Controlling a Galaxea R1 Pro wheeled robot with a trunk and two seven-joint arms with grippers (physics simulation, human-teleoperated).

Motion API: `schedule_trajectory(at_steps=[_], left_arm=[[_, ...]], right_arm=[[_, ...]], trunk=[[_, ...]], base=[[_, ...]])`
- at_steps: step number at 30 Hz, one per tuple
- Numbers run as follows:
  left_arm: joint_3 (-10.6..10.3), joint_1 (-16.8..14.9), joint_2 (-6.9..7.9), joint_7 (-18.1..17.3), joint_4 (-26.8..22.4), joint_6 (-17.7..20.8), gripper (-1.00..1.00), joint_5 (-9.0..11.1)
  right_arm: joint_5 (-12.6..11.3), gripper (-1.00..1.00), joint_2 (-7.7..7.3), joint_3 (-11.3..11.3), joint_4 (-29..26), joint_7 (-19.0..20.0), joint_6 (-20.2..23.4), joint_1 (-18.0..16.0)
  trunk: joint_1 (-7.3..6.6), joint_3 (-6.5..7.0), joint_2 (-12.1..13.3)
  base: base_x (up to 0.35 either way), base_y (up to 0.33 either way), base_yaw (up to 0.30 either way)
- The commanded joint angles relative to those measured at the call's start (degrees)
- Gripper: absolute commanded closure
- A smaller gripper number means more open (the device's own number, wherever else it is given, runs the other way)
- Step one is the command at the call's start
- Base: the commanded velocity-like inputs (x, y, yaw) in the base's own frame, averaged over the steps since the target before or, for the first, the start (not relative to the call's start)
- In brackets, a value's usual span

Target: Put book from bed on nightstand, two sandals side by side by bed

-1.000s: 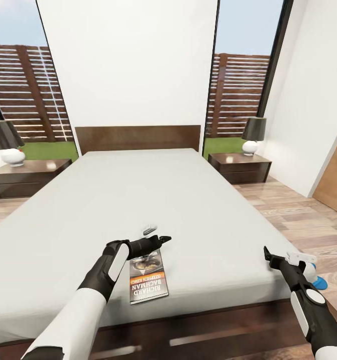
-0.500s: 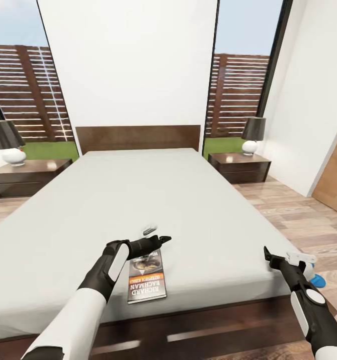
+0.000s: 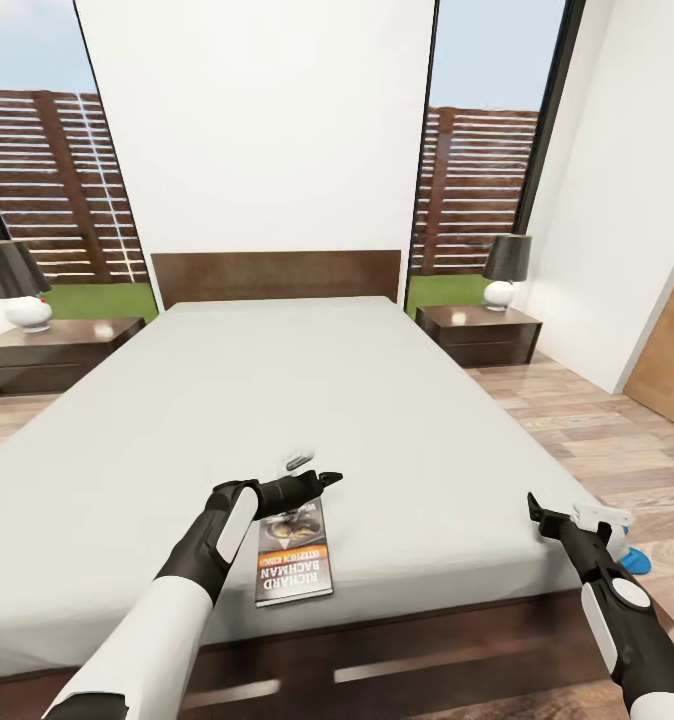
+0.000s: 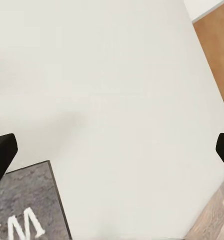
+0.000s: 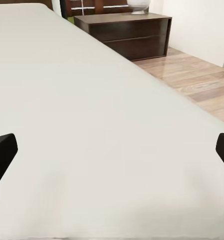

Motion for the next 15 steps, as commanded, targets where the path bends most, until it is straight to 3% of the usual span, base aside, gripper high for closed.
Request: schedule_trajectory(at_steps=[1,15], left_arm=[[0.28,-0.03,-0.07,-0.16,-0.02,0.44,-1.00,0.10],[0.28,-0.03,-0.07,-0.18,-0.02,0.44,-1.00,0.10]], right_arm=[[0.00,-1.00,0.02,-0.19,0.04,0.44,-0.16,-0.05],[0.00,-1.00,0.02,-0.14,0.09,0.44,-0.16,-0.05]], trunk=[[-0.02,-0.05,-0.02],[-0.02,-0.05,-0.02]], base=[[-0.109,0.000,0.000],[-0.037,0.000,0.000]])
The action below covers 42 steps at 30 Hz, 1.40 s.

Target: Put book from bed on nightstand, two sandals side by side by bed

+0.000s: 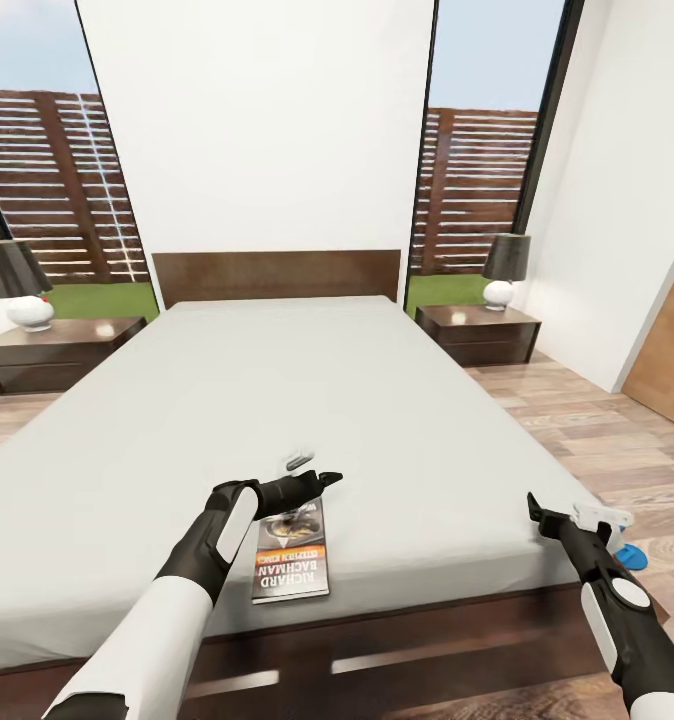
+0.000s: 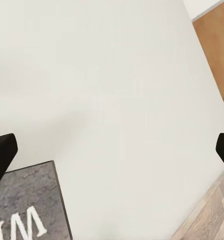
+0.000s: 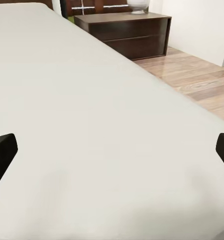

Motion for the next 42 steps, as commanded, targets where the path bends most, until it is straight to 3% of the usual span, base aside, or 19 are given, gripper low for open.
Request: schedule_trajectory(at_steps=[1,42], left_arm=[[0.28,-0.03,-0.07,-0.15,-0.03,0.44,-1.00,0.10],[0.28,-0.03,-0.07,-0.15,-0.11,0.44,-1.00,0.10]], right_arm=[[0.00,-1.00,0.02,-0.19,0.22,0.44,-0.16,-0.05],[0.03,-1.00,0.02,-0.18,1.14,0.44,-0.16,-0.05]], trunk=[[-0.01,-0.05,-0.02],[-0.01,-0.05,-0.02]], base=[[0.000,0.000,0.000],[-0.023,0.000,0.000]])
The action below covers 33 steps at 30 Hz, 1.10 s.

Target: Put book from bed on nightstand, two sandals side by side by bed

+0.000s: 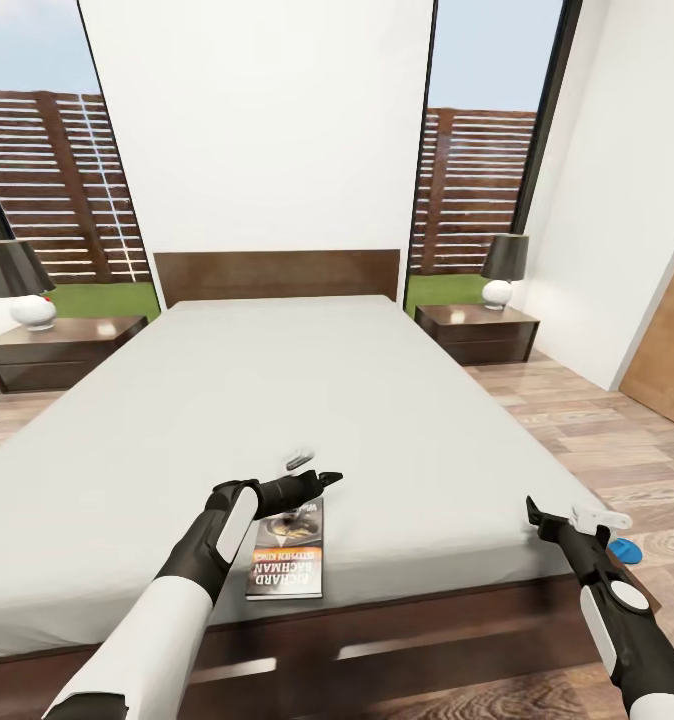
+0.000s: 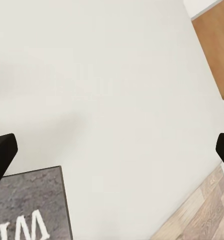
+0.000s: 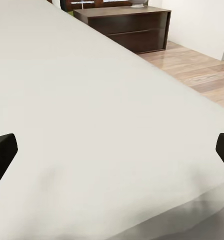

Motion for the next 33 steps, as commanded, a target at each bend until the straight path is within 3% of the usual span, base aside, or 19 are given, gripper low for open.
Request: schedule_trajectory(at_steps=[1,33], left_arm=[[0.28,-0.03,-0.07,-0.14,-0.02,0.44,-1.00,0.10],[0.28,-0.03,-0.07,-0.14,-0.02,0.44,-1.00,0.10]], right_arm=[[-0.01,-1.00,0.02,-0.20,0.04,0.44,-0.17,-0.05],[-0.01,-1.00,0.04,-0.20,0.04,0.27,-0.16,-0.05]], trunk=[[-0.01,-0.05,-0.02],[-0.01,-0.05,-0.02]], base=[[0.000,0.000,0.000],[0.000,0.000,0.000]])
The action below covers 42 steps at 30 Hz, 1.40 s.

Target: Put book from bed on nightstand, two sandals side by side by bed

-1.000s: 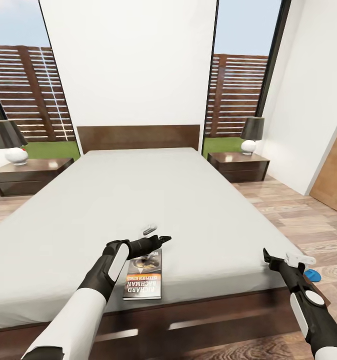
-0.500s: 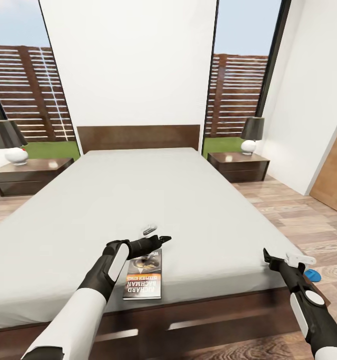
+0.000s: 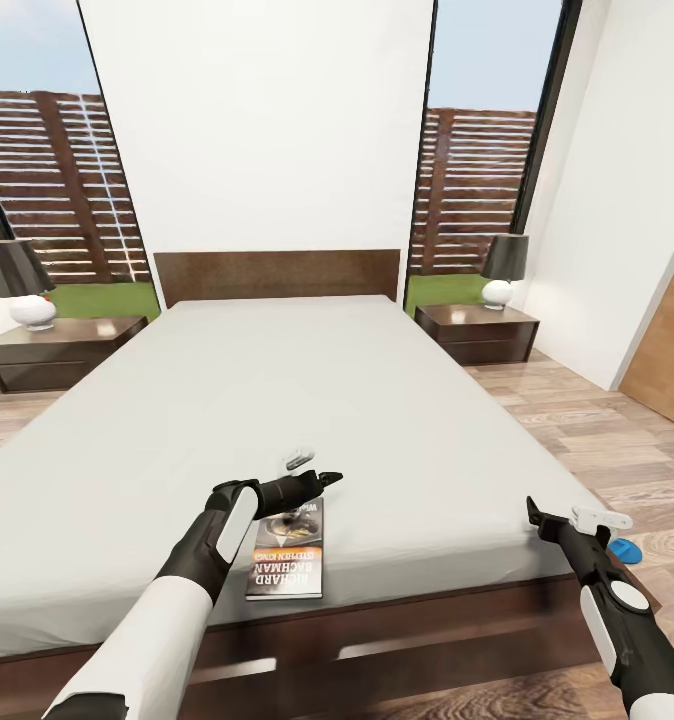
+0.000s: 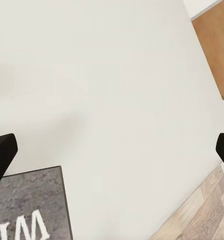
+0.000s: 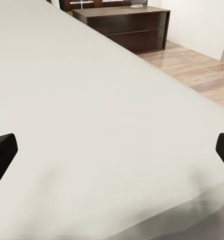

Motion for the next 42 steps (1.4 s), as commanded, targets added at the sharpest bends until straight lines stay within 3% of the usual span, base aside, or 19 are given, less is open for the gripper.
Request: schedule_trajectory(at_steps=[1,25,42], left_arm=[[0.28,-0.03,-0.07,-0.14,-0.02,0.44,-1.00,0.09],[0.28,-0.03,-0.07,-0.15,-0.07,0.55,-1.00,0.09],[0.28,-0.03,-0.07,-0.15,-0.11,0.62,-1.00,0.09]], right_arm=[[-0.01,-1.00,0.02,-0.20,0.04,0.44,-0.17,-0.05],[0.05,-1.00,0.02,-0.20,0.04,0.44,-0.17,-0.05],[0.03,-1.00,0.02,-0.20,0.04,0.44,-0.17,-0.05]], trunk=[[-0.01,-0.05,-0.02],[-0.01,-0.05,-0.02],[-3.75,3.00,6.80]], base=[[0.000,0.000,0.000],[0.000,0.000,0.000],[0.000,0.000,0.000]])
